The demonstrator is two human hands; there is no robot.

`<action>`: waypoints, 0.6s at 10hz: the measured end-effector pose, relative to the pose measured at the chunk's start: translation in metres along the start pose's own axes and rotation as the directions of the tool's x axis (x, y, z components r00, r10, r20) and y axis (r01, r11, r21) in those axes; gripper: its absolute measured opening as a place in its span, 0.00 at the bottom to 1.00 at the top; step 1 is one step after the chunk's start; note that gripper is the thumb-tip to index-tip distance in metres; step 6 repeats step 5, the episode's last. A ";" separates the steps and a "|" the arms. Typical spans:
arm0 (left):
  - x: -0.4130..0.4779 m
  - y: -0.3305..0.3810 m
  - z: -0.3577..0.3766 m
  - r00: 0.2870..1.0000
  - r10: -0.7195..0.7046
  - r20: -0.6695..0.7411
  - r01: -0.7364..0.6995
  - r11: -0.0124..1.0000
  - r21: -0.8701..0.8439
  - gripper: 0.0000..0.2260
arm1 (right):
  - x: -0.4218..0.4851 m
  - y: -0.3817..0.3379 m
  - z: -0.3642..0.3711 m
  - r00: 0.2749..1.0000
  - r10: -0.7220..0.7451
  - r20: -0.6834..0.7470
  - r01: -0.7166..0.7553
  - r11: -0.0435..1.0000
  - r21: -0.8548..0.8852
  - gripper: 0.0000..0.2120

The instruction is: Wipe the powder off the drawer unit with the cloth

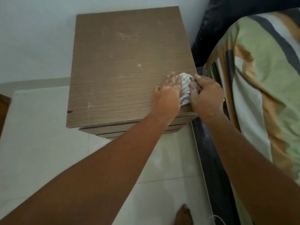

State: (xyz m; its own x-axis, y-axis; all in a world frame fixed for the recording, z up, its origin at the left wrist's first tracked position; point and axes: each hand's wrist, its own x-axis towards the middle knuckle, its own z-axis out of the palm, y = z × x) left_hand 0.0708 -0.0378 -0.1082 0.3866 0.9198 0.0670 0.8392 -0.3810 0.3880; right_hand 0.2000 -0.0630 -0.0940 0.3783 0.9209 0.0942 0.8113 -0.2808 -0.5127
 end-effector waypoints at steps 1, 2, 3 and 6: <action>0.003 -0.001 0.011 0.986 0.048 0.159 -0.073 0.984 0.159 0.30 | -0.006 0.001 0.014 0.974 -0.051 0.220 0.115 0.951 -0.288 0.27; 0.005 0.001 0.012 0.975 0.048 0.219 -0.098 0.969 0.226 0.32 | -0.007 0.005 0.021 0.950 0.009 0.313 0.130 0.898 -0.420 0.30; 0.005 0.003 0.012 0.971 0.030 0.237 -0.095 0.958 0.271 0.31 | -0.005 0.008 0.022 0.949 0.001 0.315 0.158 0.863 -0.480 0.30; 0.010 0.014 -0.004 0.964 -0.034 0.264 -0.042 0.959 0.280 0.31 | 0.003 -0.004 0.014 0.918 0.095 0.385 0.063 0.923 -0.379 0.29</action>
